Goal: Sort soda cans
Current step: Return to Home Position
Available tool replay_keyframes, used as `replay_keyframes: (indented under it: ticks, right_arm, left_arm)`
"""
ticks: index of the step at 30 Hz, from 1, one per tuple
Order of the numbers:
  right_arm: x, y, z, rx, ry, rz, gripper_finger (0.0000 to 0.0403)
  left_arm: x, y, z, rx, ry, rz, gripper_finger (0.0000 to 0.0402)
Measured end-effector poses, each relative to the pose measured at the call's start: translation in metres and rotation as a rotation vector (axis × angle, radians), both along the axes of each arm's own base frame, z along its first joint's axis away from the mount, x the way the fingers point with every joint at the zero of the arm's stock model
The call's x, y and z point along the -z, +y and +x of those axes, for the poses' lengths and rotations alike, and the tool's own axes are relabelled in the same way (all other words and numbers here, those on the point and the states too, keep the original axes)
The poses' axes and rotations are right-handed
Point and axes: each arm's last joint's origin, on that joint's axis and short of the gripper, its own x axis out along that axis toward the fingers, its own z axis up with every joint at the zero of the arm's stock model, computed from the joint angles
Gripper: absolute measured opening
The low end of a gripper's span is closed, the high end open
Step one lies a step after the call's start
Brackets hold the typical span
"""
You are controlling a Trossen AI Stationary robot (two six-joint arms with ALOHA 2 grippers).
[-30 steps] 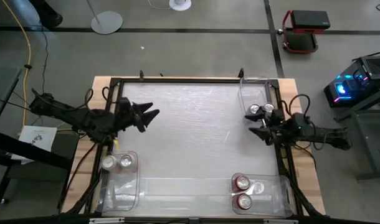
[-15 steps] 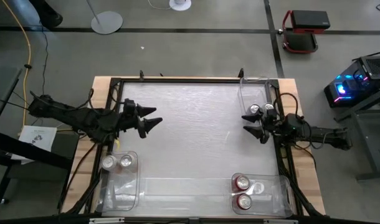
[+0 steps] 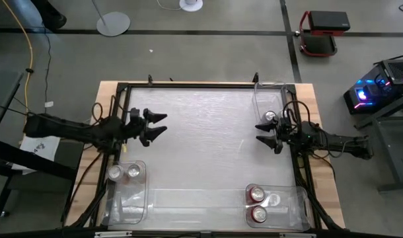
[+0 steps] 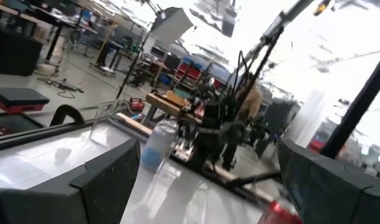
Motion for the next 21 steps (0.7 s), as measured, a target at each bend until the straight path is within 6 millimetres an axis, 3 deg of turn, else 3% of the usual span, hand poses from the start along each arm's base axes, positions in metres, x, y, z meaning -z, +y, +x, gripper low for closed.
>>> replay_keyframes:
  ticks: [11, 21]
  right_arm:
    - [0.0, 0.0, 0.0, 0.0, 0.002, -0.002, 0.0306]
    - [0.0, 0.0, 0.0, 0.0, 0.002, -0.002, 0.0306]
  left_arm:
    - [0.032, 0.017, -0.024, 0.024, -0.015, 0.059, 0.0353]
    - [0.032, 0.008, -0.038, 0.024, 0.019, 0.104, 0.0353]
